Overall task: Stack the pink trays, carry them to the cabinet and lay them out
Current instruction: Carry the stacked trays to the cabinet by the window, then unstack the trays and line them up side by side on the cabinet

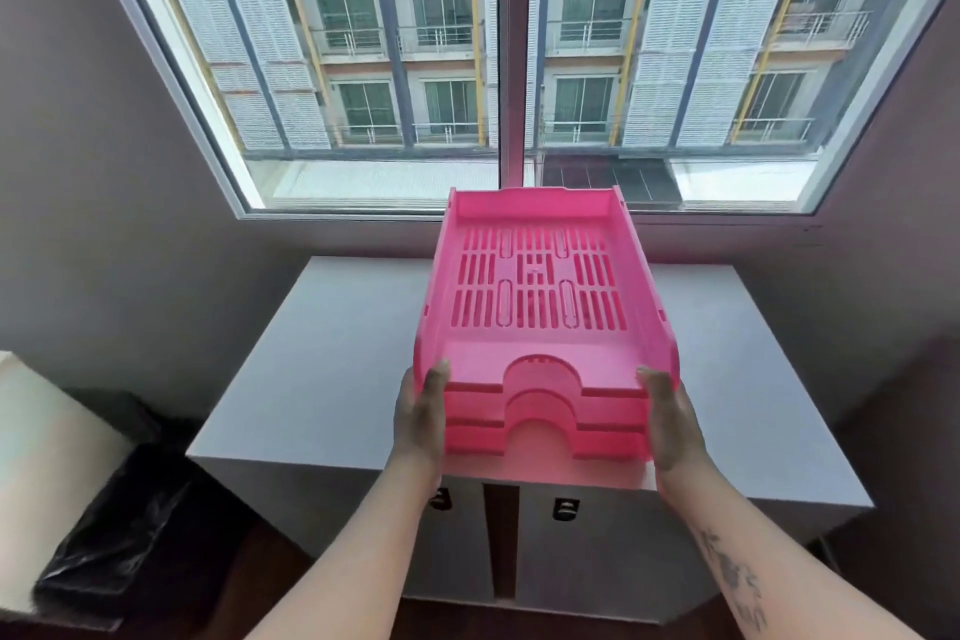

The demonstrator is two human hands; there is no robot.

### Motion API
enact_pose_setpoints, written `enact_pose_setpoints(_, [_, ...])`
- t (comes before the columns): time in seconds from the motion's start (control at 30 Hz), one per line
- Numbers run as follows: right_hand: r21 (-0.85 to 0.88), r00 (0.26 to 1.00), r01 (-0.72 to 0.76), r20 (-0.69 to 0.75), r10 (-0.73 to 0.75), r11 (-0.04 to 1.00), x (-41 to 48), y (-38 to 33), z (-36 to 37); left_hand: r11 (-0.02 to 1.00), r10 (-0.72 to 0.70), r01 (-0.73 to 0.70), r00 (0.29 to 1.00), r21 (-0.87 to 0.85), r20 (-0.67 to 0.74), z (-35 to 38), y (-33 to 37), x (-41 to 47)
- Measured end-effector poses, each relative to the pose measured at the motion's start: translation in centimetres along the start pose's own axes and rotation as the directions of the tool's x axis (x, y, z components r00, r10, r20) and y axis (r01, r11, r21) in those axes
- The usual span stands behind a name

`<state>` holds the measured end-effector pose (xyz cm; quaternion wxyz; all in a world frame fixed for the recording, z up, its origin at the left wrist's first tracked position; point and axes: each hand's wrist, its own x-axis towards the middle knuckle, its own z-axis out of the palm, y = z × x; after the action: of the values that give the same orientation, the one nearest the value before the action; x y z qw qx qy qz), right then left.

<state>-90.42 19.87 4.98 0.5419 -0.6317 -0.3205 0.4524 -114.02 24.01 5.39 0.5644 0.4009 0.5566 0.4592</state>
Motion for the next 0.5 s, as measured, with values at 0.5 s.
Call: enact_pose_setpoints(0.5, [-0.467, 0.994, 0.104, 0.026, -0.104, 0.878, 4.0, -10.0, -0.6, 0.846, 0.274, -0.133, 0.939, 0.516, -0.208, 1.0, 8.8, 2.8])
